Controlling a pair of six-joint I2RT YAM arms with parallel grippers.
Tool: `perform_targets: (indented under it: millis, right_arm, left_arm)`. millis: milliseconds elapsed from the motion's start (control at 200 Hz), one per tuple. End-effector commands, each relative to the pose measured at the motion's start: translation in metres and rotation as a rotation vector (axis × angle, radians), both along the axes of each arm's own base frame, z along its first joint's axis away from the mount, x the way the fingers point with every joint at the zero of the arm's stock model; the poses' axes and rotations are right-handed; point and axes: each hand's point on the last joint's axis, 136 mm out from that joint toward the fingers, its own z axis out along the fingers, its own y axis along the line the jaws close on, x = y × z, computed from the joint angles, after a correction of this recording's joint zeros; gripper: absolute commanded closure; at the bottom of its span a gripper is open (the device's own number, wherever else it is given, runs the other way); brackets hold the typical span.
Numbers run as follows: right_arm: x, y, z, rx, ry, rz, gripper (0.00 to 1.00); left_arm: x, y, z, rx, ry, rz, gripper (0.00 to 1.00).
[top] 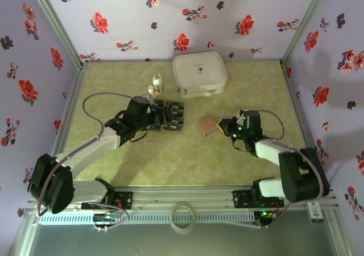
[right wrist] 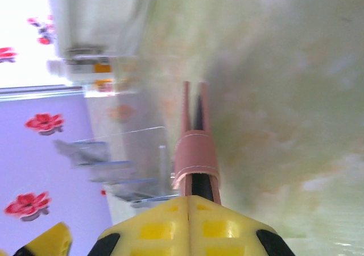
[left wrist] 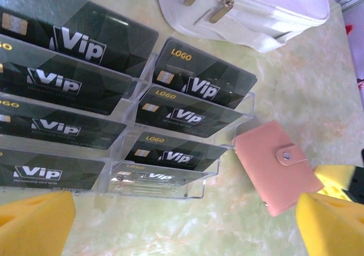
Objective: Put the credit cards into the card holder
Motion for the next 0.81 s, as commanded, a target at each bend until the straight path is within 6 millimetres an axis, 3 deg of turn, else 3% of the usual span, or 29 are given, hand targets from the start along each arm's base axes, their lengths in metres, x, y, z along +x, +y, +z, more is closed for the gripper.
perform_targets:
  millis: [0, 270, 545, 800]
  right_arm:
    - [0.001, 0.004, 0.031, 0.007, -0.039, 0.011, 1.0]
    - [-0.004, 0.018, 0.094, 0.045, -0.153, 0.034, 1.0]
    - [-0.009, 0.063, 0.163, 0.122, -0.282, 0.096, 1.0]
    - [-0.009, 0.085, 0.198, 0.192, -0.348, 0.095, 1.0]
  left_arm:
    - [0.007, -0.006, 0.013, -0.01, -0.028, 0.006, 0.0]
    - [0.017, -0.022, 0.026, -0.134, -0.019, 0.046, 0.0]
    - [0.03, -0.044, 0.057, -0.379, -0.015, 0.111, 0.0]
    - [0.036, -0.054, 0.079, -0.552, -0.032, 0.138, 0.0]
